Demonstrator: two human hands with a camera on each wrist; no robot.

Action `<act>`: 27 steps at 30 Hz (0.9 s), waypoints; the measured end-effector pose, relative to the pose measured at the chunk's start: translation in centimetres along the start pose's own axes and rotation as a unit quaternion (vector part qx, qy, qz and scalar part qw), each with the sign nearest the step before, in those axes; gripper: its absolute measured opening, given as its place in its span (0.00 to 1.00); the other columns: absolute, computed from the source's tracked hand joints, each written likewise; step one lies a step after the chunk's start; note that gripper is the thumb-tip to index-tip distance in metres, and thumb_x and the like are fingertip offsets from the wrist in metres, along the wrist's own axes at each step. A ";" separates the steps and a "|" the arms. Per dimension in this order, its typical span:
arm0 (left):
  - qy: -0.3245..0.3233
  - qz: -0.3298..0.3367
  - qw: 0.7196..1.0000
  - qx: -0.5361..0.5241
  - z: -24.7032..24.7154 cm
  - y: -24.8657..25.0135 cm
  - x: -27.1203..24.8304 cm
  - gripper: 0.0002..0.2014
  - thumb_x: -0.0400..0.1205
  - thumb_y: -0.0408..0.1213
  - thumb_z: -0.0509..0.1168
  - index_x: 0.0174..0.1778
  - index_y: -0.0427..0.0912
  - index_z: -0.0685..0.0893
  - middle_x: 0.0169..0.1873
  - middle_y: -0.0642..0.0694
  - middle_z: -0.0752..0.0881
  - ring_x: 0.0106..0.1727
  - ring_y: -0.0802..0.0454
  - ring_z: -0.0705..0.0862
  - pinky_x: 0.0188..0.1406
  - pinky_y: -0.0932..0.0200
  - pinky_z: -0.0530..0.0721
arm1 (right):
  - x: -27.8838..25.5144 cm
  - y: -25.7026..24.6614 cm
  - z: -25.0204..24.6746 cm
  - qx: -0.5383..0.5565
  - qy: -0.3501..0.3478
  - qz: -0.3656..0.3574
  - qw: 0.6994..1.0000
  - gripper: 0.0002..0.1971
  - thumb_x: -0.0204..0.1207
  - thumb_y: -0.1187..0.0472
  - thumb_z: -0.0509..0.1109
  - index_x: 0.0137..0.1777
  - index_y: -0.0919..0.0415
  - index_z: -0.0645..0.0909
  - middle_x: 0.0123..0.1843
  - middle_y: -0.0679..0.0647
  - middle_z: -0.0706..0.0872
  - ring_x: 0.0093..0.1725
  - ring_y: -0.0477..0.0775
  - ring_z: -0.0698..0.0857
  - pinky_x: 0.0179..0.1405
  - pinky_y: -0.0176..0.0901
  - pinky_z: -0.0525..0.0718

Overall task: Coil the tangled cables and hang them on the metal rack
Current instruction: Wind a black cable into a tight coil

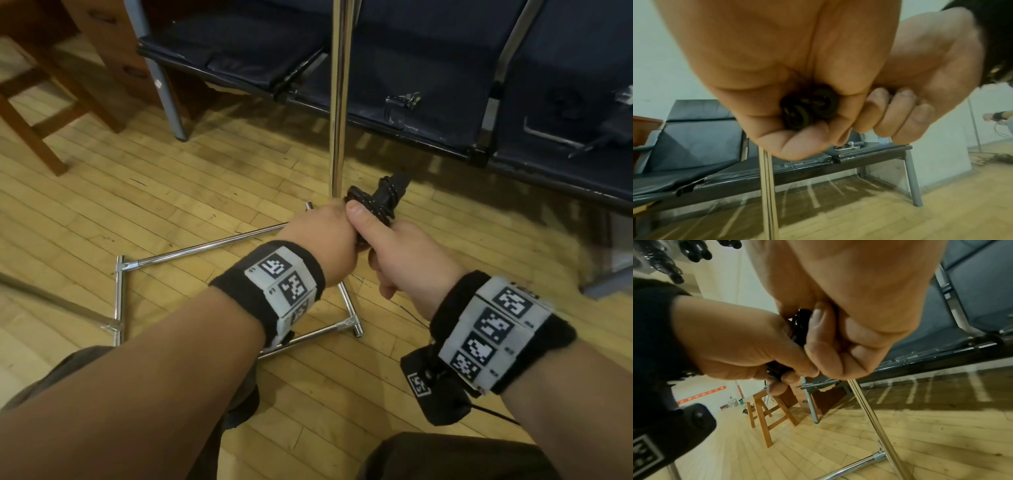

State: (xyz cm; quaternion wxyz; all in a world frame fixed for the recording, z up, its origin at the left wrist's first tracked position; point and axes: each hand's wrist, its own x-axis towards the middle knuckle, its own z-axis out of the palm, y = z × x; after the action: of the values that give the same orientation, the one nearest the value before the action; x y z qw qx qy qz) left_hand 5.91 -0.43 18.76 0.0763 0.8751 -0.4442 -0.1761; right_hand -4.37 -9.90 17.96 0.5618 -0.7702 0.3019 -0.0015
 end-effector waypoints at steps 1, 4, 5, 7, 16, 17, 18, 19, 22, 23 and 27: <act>-0.004 0.008 1.000 -0.004 0.3 0.1 -0.1 0.17 0.88 0.36 0.64 0.74 0.41 0.78 0.48 0.48 0.77 0.41 0.52 0.79 0.44 0.55 0.79 | 0.1 0.2 -0.1 -0.001 0.018 -0.006 1.000 0.36 0.76 0.23 0.63 0.45 0.60 0.87 0.24 0.46 0.75 0.21 0.46 0.75 0.30 0.50 0.80; -0.052 0.017 0.998 -0.034 0.8 -0.1 -0.1 0.21 0.82 0.40 0.71 0.70 0.43 0.78 0.48 0.48 0.83 0.42 0.51 0.85 0.39 0.57 0.84 | 0.8 0.6 -1.2 -0.057 0.053 -0.045 0.996 0.35 0.77 0.28 0.67 0.41 0.64 0.87 0.22 0.47 0.76 0.21 0.44 0.77 0.27 0.45 0.78; -0.059 0.012 0.997 -0.048 0.7 -0.2 -0.1 0.21 0.81 0.42 0.73 0.67 0.44 0.77 0.46 0.49 0.84 0.41 0.52 0.86 0.36 0.59 0.83 | 0.9 0.6 -1.5 -0.092 0.058 -0.059 0.992 0.32 0.78 0.29 0.66 0.40 0.62 0.87 0.21 0.45 0.77 0.20 0.41 0.76 0.25 0.43 0.76; -0.065 0.007 0.996 -0.068 0.1 -0.8 -0.2 0.23 0.79 0.49 0.77 0.65 0.49 0.77 0.46 0.53 0.86 0.41 0.56 0.86 0.34 0.61 0.81 | 1.4 0.7 -2.1 -0.165 0.062 -0.075 0.981 0.30 0.82 0.32 0.64 0.39 0.59 0.87 0.19 0.44 0.77 0.20 0.40 0.77 0.25 0.44 0.73; 0.020 -0.016 0.993 -0.112 -1.1 -3.1 -0.4 0.53 0.73 0.48 0.84 0.89 0.60 0.56 0.74 0.50 0.78 0.57 0.55 0.81 0.45 0.63 0.76 | 1.7 1.2 -3.2 -0.306 -0.060 -0.064 0.948 0.21 0.83 0.35 0.65 0.47 0.51 0.88 0.36 0.51 0.90 0.37 0.50 0.88 0.40 0.52 0.88; 0.028 0.009 0.995 -0.093 -0.9 -2.8 -0.6 0.55 0.73 0.46 0.84 0.89 0.61 0.54 0.76 0.48 0.76 0.60 0.53 0.80 0.48 0.61 0.78 | 1.7 1.2 -3.1 -0.327 -0.072 -0.063 0.940 0.19 0.83 0.36 0.65 0.47 0.50 0.88 0.36 0.51 0.90 0.37 0.50 0.88 0.40 0.51 0.88; 0.032 0.030 0.997 -0.070 -0.6 -2.4 -0.6 0.54 0.73 0.45 0.83 0.89 0.59 0.55 0.76 0.47 0.75 0.62 0.51 0.81 0.52 0.59 0.79 | 1.6 1.1 -3.1 -0.348 -0.076 -0.064 0.932 0.18 0.82 0.36 0.66 0.46 0.49 0.87 0.35 0.50 0.89 0.35 0.49 0.88 0.37 0.48 0.87; 0.034 0.043 0.997 -0.049 -0.4 -2.1 -0.7 0.50 0.74 0.44 0.83 0.87 0.57 0.58 0.75 0.47 0.76 0.63 0.51 0.80 0.53 0.58 0.80 | 1.6 1.1 -3.0 -0.368 -0.076 -0.065 0.924 0.17 0.82 0.37 0.67 0.45 0.48 0.86 0.34 0.49 0.88 0.34 0.48 0.87 0.35 0.46 0.86; 0.044 0.054 0.998 0.009 -0.6 -1.7 -0.8 0.35 0.76 0.48 0.81 0.78 0.55 0.72 0.67 0.48 0.78 0.63 0.49 0.79 0.51 0.56 0.77 | 1.6 0.9 -3.1 -0.414 -0.080 -0.062 0.905 0.16 0.81 0.35 0.67 0.46 0.45 0.85 0.36 0.48 0.88 0.36 0.48 0.87 0.40 0.52 0.91; 0.049 0.056 0.997 0.031 -0.8 -1.6 -0.9 0.33 0.76 0.51 0.80 0.75 0.55 0.75 0.66 0.49 0.78 0.64 0.48 0.78 0.51 0.55 0.76 | 1.5 0.8 -3.2 -0.427 -0.081 -0.063 0.899 0.15 0.81 0.35 0.67 0.46 0.45 0.85 0.36 0.48 0.88 0.36 0.48 0.87 0.41 0.53 0.91; 0.035 0.058 0.994 0.087 -0.3 -1.3 -1.3 0.33 0.73 0.58 0.81 0.70 0.53 0.78 0.63 0.49 0.76 0.62 0.49 0.74 0.61 0.51 0.82 | 1.1 0.3 -2.8 -0.489 -0.099 -0.071 0.864 0.16 0.81 0.35 0.68 0.46 0.46 0.84 0.35 0.47 0.87 0.35 0.47 0.87 0.39 0.51 0.92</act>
State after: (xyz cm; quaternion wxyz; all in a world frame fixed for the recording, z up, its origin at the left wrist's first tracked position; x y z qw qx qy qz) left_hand 6.27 1.34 18.98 0.0256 0.8570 -0.5046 -0.1016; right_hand -4.59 -12.86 18.32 0.1387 -0.9616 0.1511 0.1822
